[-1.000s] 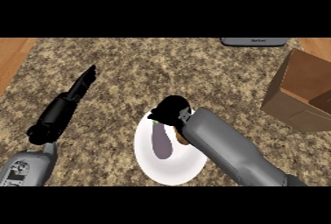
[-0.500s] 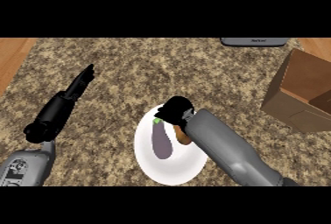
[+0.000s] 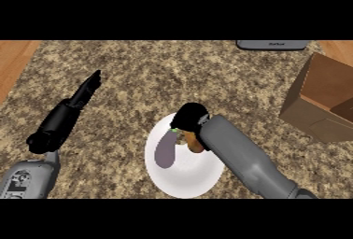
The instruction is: Pick the pear from the plate and place it in the cardboard box
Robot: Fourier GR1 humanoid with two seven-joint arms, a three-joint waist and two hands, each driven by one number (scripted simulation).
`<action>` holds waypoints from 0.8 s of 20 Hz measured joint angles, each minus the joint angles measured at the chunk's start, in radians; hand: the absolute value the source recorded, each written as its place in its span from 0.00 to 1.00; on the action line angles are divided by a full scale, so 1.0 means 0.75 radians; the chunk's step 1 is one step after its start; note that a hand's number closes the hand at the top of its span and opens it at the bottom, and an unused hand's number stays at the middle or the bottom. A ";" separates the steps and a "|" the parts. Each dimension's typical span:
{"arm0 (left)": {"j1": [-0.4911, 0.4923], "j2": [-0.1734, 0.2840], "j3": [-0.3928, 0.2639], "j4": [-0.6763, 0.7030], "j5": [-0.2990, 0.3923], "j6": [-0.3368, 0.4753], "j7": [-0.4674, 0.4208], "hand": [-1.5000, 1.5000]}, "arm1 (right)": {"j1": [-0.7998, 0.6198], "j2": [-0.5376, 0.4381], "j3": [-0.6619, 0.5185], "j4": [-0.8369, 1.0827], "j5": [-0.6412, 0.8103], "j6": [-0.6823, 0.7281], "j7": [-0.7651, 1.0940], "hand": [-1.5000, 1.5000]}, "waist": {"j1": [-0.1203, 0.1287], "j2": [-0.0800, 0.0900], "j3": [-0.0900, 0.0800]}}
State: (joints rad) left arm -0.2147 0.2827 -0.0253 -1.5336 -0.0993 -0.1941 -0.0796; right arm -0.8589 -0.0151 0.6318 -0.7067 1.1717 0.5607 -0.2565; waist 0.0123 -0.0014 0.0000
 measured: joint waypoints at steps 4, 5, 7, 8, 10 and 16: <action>-0.002 -0.008 0.010 -0.011 -0.004 -0.006 0.007 0.50 | 0.002 0.004 -0.005 0.023 0.028 -0.124 -0.086 1.00 | -0.001 -0.002 -0.001; -0.004 -0.009 0.015 0.013 -0.010 -0.007 -0.016 0.50 | 0.012 0.006 0.002 0.019 0.030 -0.155 -0.096 1.00 | -0.002 -0.002 -0.001; -0.004 -0.016 0.016 0.004 -0.014 -0.009 -0.008 0.50 | 0.010 0.010 -0.006 0.011 0.037 -0.188 -0.127 1.00 | -0.003 0.000 -0.001; 0.002 -0.016 0.018 0.001 -0.017 -0.011 -0.011 0.50 | 0.020 0.012 0.001 0.004 0.033 -0.211 -0.133 1.00 | -0.002 0.000 -0.001; 0.000 -0.014 0.027 -0.013 -0.014 -0.020 0.003 0.50 | 0.012 0.015 0.006 -0.005 0.019 -0.244 -0.149 1.00 | 0.001 0.002 0.000; 0.022 -0.023 0.039 -0.014 -0.028 -0.002 0.011 0.50 | 0.191 -0.010 -0.108 -0.218 -0.036 -0.435 -0.070 1.00 | -0.044 -0.008 0.001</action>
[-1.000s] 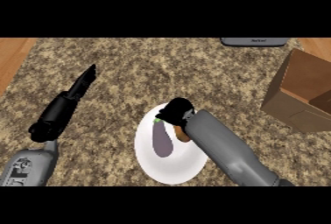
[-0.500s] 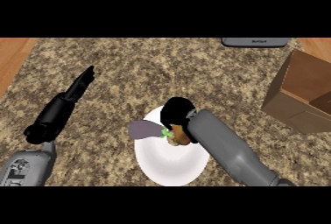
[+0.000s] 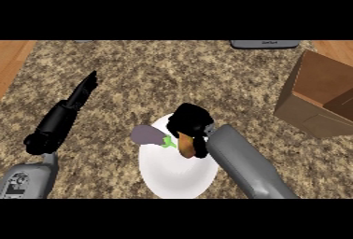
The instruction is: Pick the pear from the plate and place it in the cardboard box
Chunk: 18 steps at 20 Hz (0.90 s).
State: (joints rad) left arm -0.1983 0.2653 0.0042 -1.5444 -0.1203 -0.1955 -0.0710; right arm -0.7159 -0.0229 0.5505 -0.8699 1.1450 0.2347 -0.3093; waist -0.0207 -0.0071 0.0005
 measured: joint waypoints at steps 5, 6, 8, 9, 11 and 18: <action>0.040 0.016 0.031 0.001 0.011 -0.004 -0.022 0.50 | 0.227 -0.063 -0.085 -0.310 -0.051 -0.172 0.081 1.00 | -0.031 -0.010 0.000; 0.039 0.025 0.040 0.012 0.018 -0.016 -0.032 0.50 | 0.255 -0.091 -0.099 -0.382 -0.055 -0.190 0.081 1.00 | -0.030 -0.008 -0.001; 0.031 0.026 0.041 0.007 0.019 -0.017 -0.018 0.50 | 0.329 -0.119 -0.086 -0.561 -0.039 -0.200 0.125 1.00 | -0.034 -0.011 -0.001; 0.023 0.025 0.040 0.006 0.017 -0.016 -0.006 0.50 | 0.363 -0.151 -0.097 -0.651 -0.046 -0.198 0.129 1.00 | -0.035 -0.010 -0.001; 0.036 0.019 0.033 -0.010 0.007 -0.010 -0.005 0.50 | 0.417 -0.190 -0.119 -0.847 -0.071 -0.141 0.173 1.00 | -0.033 -0.011 -0.001; 0.020 0.021 0.042 -0.025 0.017 -0.021 0.011 0.50 | 0.545 -0.187 -0.373 -1.270 -0.196 -0.066 0.435 1.00 | -0.022 -0.005 -0.001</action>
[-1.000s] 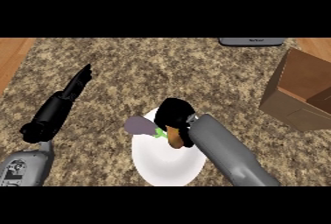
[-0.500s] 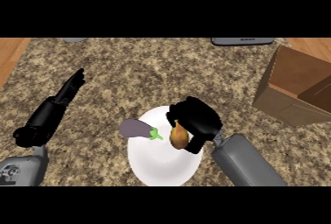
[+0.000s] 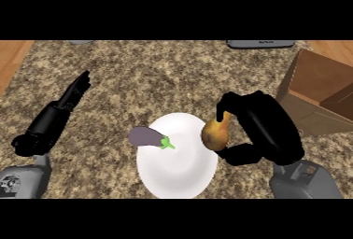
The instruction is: Pick the pear from the plate and place it in the cardboard box
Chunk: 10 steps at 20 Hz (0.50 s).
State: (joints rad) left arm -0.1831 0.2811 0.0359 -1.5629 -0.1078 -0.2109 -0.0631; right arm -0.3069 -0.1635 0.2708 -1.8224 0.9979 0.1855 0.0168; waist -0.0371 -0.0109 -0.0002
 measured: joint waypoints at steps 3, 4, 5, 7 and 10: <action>-0.015 -0.013 -0.013 0.007 -0.008 0.000 0.001 0.50 | -0.024 0.011 -0.152 -0.084 -0.058 0.035 0.121 1.00 | 0.012 0.005 0.000; -0.014 -0.013 -0.014 -0.002 -0.005 -0.004 0.006 0.50 | -0.042 0.009 -0.203 -0.095 -0.077 0.051 0.156 1.00 | 0.019 0.006 0.000; -0.006 -0.015 -0.013 0.002 -0.007 -0.004 -0.010 0.50 | -0.060 -0.011 -0.269 -0.101 -0.109 0.069 0.169 1.00 | 0.024 0.008 0.000; -0.008 -0.025 -0.024 -0.003 -0.016 -0.002 -0.007 0.50 | -0.108 -0.040 -0.385 -0.070 -0.161 0.086 0.194 1.00 | 0.033 0.010 0.000; -0.024 -0.030 -0.025 0.002 -0.015 -0.013 -0.001 0.50 | -0.184 -0.079 -0.505 0.033 -0.203 0.081 0.210 1.00 | 0.044 0.014 0.000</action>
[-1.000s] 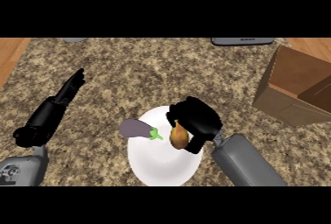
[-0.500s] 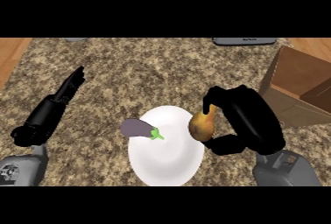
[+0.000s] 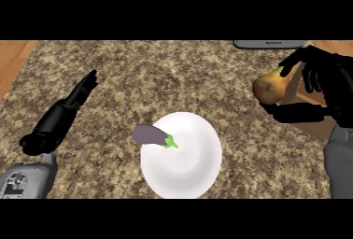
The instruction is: Pick the pear from the plate and place it in the cardboard box
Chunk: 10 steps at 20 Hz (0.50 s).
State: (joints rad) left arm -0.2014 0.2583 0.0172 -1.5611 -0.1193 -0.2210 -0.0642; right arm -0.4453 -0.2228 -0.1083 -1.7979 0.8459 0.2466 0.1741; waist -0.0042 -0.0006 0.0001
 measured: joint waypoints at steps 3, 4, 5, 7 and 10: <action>-0.015 -0.003 0.000 -0.004 -0.002 -0.007 0.012 0.50 | -0.073 -0.099 -0.109 0.128 -0.030 0.012 -0.038 1.00 | 0.007 0.002 0.000; -0.013 -0.007 -0.004 0.009 -0.011 -0.004 -0.003 0.50 | -0.108 -0.140 -0.129 0.182 -0.023 0.018 -0.052 1.00 | 0.010 0.003 0.000; -0.018 -0.006 -0.003 0.000 -0.010 -0.008 0.010 0.50 | -0.121 -0.171 -0.143 0.246 -0.016 0.012 -0.084 1.00 | 0.013 0.003 0.000; -0.006 -0.015 -0.009 0.000 -0.017 -0.005 -0.008 0.50 | -0.149 -0.247 -0.167 0.368 -0.010 0.037 -0.135 1.00 | 0.018 0.005 0.000; -0.005 -0.010 -0.003 0.000 -0.014 -0.013 -0.017 0.50 | -0.164 -0.333 -0.168 0.526 -0.001 0.119 -0.178 1.00 | 0.023 0.007 0.000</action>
State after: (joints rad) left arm -0.2050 0.2505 0.0152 -1.5609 -0.1294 -0.2307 -0.0769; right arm -0.5685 -0.4729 -0.2343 -1.4031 0.8453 0.3361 0.0409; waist 0.0128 0.0047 -0.0002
